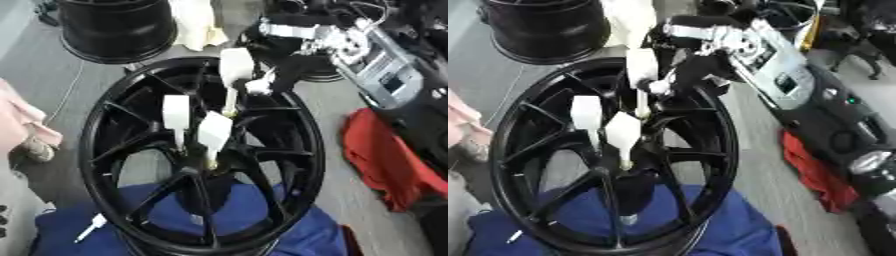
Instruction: Pull the pin out of the wheel hub.
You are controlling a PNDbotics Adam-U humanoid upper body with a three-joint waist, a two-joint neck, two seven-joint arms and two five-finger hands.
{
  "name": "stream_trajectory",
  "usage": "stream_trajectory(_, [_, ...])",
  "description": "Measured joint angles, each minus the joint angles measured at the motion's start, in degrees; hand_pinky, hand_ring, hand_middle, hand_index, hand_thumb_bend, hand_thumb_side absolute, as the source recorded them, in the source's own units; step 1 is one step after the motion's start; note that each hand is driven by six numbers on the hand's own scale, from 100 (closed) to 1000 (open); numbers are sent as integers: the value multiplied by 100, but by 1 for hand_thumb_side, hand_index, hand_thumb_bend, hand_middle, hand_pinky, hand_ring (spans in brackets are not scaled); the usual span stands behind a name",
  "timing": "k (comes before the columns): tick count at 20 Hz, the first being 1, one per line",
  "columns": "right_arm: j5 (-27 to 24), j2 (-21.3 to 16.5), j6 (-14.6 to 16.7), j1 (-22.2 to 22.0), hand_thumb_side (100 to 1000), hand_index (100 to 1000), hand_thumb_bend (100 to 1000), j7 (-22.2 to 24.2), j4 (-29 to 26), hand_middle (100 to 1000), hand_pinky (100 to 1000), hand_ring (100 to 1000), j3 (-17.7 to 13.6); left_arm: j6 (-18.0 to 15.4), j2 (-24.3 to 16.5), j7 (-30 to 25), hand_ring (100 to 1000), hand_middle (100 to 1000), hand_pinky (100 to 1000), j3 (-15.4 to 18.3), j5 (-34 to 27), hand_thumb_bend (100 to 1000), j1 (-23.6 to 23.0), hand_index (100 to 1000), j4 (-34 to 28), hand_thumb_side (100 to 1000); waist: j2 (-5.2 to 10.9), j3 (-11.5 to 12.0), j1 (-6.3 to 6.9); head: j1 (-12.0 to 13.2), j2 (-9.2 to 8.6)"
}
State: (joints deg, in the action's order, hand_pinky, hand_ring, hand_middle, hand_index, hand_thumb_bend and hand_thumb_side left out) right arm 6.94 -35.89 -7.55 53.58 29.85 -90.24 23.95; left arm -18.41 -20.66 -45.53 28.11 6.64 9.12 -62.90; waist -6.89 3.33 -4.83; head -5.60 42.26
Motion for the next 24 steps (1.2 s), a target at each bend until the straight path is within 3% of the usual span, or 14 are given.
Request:
stream_trajectory(2, [-50,-203,-113,9,310,454,228,-172,-115,383,700,574,-229,0,-1,0,540,570,736,1,6,235,-12,771,0,789,31,-31,-12,19,2])
stream_trajectory(3, [-50,-309,-152,-28,221,454,100,-289,-142,389,697,570,-372,0,-2,0,540,570,736,3,10,234,-20,771,0,789,40,-50,-24,32,2])
stream_trajectory(4, [-48,-421,-176,-138,302,453,230,-442,-146,381,694,567,-538,-1,-2,1,540,570,736,5,13,233,-32,771,0,789,42,-67,-34,50,2])
stream_trajectory(5, [-47,-546,-180,-322,302,453,227,-625,-147,382,690,562,-718,-2,-2,2,540,570,736,9,13,232,-47,771,0,789,42,-86,-37,69,0])
stream_trajectory(10, [-102,-1094,-67,-1960,302,458,242,-1927,-170,385,675,552,-1738,-14,-4,14,540,570,735,73,14,234,-55,771,-2,788,33,-162,-21,142,-20])
stream_trajectory(12, [-138,-1108,-27,-2726,313,523,309,-2495,-143,450,682,577,-2114,-29,-7,29,540,570,735,91,12,234,-60,771,-2,788,6,-204,-20,166,-57])
stream_trajectory(13, [-114,-1066,-25,-3140,332,626,366,-2782,-92,536,698,619,-2305,-39,-8,39,540,570,735,107,10,234,-62,771,-2,788,-11,-230,-13,176,-63])
stream_trajectory(14, [-36,-977,-45,-3529,332,626,366,-3044,-14,536,698,619,-2484,-49,-8,49,540,570,735,112,3,234,-62,771,-1,788,-22,-251,3,189,-65])
stream_trajectory(15, [76,-855,-82,-3859,369,742,411,-3266,83,642,722,676,-2634,-57,-8,57,540,570,735,113,-4,234,-62,771,-1,789,-26,-262,19,194,-66])
stream_trajectory(16, [185,-701,-139,-4142,383,782,425,-3452,200,690,731,698,-2780,-65,-8,65,540,570,735,116,-9,233,-62,771,-1,789,-26,-265,33,197,-74])
stream_trajectory(17, [281,-519,-200,-4389,422,890,465,-3615,345,809,775,770,-2909,-73,-9,73,541,570,735,125,-12,233,-62,771,0,789,-31,-271,38,199,-86])
stream_trajectory(20, [443,68,-304,-4893,474,925,473,-4095,809,874,800,808,-3241,-79,-9,79,541,571,735,143,-19,232,-62,771,1,790,-44,-297,46,226,-117])
stream_trajectory(24, [435,592,-128,-4960,497,912,446,-4830,1053,856,773,779,-3367,-79,-9,79,541,571,735,144,-27,233,-61,771,1,789,-44,-286,50,239,-136])
